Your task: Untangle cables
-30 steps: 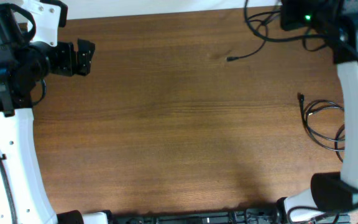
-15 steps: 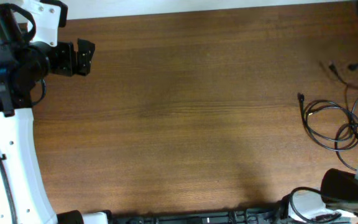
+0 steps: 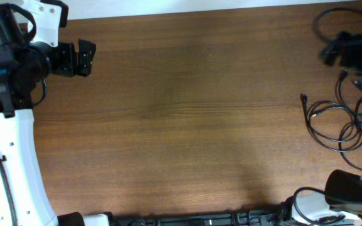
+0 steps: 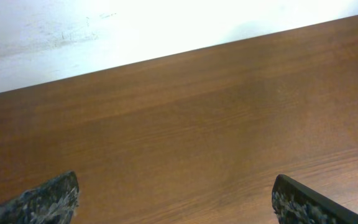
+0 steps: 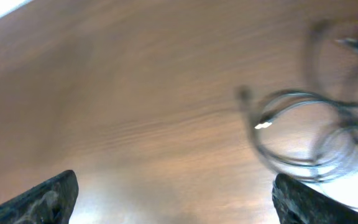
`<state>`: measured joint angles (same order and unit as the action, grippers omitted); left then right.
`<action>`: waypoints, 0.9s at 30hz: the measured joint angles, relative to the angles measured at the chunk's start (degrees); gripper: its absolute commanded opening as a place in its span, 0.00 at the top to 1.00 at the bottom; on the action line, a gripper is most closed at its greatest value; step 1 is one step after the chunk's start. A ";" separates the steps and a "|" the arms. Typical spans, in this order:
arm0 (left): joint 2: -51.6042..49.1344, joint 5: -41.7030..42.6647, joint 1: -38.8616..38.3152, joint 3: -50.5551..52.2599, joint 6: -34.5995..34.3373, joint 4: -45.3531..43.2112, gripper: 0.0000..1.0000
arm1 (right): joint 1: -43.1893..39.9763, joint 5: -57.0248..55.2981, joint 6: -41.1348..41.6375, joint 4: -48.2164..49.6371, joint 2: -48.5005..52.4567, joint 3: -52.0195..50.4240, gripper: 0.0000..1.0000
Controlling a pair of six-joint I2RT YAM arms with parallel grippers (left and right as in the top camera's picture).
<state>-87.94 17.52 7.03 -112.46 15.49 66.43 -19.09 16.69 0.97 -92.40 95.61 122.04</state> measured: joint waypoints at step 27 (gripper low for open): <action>0.00 0.00 0.00 0.00 0.00 0.00 0.01 | 25.59 -4.72 -4.68 22.71 -9.42 -2.14 0.01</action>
<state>-87.94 17.52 7.03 -112.46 15.49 66.43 6.50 11.97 -3.70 -69.69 86.19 119.90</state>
